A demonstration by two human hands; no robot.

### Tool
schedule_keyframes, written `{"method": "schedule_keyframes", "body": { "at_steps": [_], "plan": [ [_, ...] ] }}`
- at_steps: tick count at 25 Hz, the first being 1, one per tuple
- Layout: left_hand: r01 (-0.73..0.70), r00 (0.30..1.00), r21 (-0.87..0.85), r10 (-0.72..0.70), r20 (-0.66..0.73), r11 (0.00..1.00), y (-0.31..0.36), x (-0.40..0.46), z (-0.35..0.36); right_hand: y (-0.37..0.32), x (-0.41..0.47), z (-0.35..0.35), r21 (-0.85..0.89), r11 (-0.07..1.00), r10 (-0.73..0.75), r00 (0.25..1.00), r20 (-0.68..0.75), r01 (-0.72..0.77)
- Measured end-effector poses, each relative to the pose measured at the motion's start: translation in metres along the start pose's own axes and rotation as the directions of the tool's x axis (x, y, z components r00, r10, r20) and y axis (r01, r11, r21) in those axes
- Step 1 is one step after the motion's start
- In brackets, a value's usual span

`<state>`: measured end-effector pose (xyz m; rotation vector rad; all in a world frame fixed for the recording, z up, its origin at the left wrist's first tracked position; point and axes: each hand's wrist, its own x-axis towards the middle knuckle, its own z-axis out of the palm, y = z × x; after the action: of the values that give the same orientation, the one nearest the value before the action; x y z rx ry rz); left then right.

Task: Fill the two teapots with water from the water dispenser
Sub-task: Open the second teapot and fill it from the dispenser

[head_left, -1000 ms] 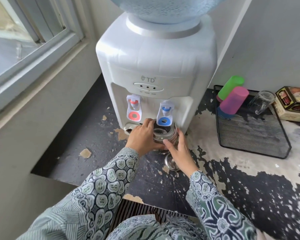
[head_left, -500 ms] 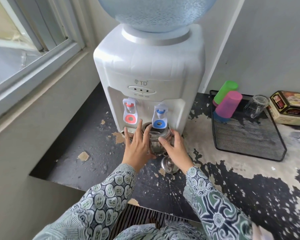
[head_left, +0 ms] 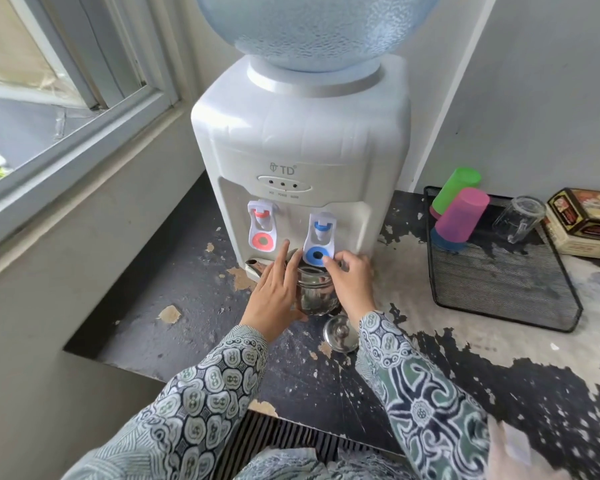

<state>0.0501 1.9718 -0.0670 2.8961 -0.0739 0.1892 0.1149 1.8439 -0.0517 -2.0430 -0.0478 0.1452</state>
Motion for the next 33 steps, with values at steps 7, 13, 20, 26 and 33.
{"method": "schedule_keyframes", "body": {
  "at_steps": [7, 13, 20, 26, 33],
  "plan": [
    [0.01, 1.0, -0.036, -0.01, 0.003, 0.999, 0.001, -0.001, 0.001, -0.025, -0.025, -0.016, 0.171, 0.984, -0.055, 0.998, 0.015, 0.052],
    [0.044, 0.999, -0.118, -0.043, 0.013, 0.992, -0.004, 0.0, 0.003, -0.009, -0.027, -0.022, 0.351, 0.928, -0.139, 0.99, 0.02, 0.123],
    [0.004, 1.0, -0.105, -0.004, -0.008, 0.994, 0.002, 0.002, 0.003, 0.045, -0.029, 0.006, 0.196, 0.978, -0.071, 0.997, 0.006, 0.069],
    [0.015, 1.0, -0.134, -0.016, -0.002, 0.991, 0.009, 0.005, -0.001, 0.039, -0.027, 0.006, 0.234, 0.967, -0.106, 0.994, -0.005, 0.104],
    [0.042, 0.999, -0.15, -0.041, 0.007, 0.988, 0.007, 0.006, -0.002, 0.041, -0.021, 0.009, 0.245, 0.964, -0.098, 0.995, -0.014, 0.098]
  ]
}}
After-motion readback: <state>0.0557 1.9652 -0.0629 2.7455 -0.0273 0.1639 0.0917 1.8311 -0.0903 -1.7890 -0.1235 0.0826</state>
